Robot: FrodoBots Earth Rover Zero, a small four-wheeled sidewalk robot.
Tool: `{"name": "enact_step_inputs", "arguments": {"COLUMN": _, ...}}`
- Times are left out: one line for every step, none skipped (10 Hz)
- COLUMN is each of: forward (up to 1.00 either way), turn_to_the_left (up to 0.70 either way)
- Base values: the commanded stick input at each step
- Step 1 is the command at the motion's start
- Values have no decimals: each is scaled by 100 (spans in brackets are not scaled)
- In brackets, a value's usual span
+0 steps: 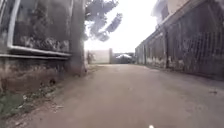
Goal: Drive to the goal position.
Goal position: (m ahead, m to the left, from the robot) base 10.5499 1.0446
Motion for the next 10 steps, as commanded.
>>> {"name": "enact_step_inputs", "arguments": {"forward": 50, "turn_to_the_left": 0}}
{"name": "enact_step_inputs", "arguments": {"forward": 50, "turn_to_the_left": 0}}
{"name": "enact_step_inputs", "arguments": {"forward": 50, "turn_to_the_left": 0}}
{"name": "enact_step_inputs", "arguments": {"forward": 50, "turn_to_the_left": 0}}
{"name": "enact_step_inputs", "arguments": {"forward": 50, "turn_to_the_left": 0}}
{"name": "enact_step_inputs", "arguments": {"forward": 50, "turn_to_the_left": 0}}
{"name": "enact_step_inputs", "arguments": {"forward": 50, "turn_to_the_left": 0}}
{"name": "enact_step_inputs", "arguments": {"forward": 50, "turn_to_the_left": 0}}
{"name": "enact_step_inputs", "arguments": {"forward": 50, "turn_to_the_left": 0}}
{"name": "enact_step_inputs", "arguments": {"forward": 50, "turn_to_the_left": 0}}
